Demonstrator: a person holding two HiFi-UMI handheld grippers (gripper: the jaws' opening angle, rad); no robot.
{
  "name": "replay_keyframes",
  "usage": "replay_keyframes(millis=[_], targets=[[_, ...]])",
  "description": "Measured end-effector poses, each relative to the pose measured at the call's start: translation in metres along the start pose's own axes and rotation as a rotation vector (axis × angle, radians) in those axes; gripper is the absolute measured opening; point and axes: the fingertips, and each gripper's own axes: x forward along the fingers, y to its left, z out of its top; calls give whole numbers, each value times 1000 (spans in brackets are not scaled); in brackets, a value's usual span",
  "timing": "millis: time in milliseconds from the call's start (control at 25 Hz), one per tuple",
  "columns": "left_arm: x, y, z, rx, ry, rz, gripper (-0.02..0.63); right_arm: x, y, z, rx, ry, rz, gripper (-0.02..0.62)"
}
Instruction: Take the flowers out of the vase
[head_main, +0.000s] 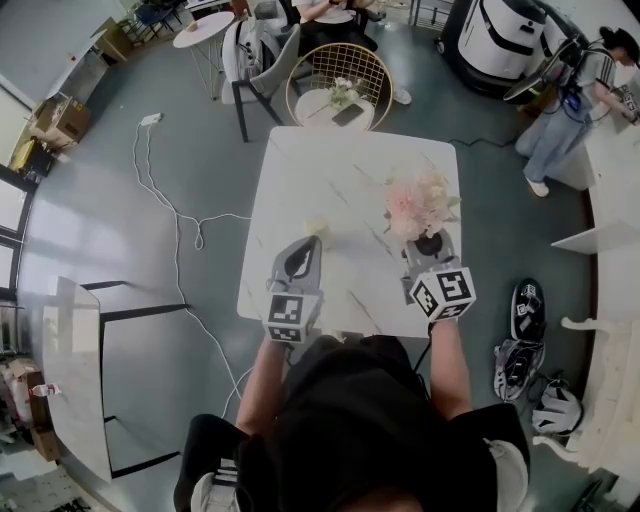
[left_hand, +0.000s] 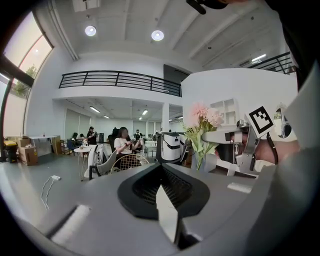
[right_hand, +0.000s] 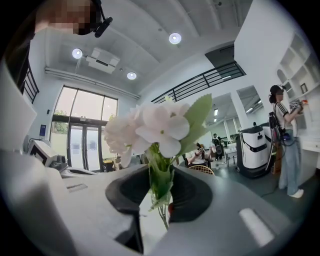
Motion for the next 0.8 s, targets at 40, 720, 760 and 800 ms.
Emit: replay_keyframes(millis=[40,720,760,800], targets=[[2,-2,0,1,0,-2,6,-2,-2,-3,1,6,0,107],[7,-11,-10,-1,34,17,6,-18,-2,-52,32,106,46,107],[7,-11,-10,-2,35,18,6,-18,-2,-54,30,112,47,107],[7,-11,-10,-2,36,19,6,-18,-2,-55,31,116,48,107]])
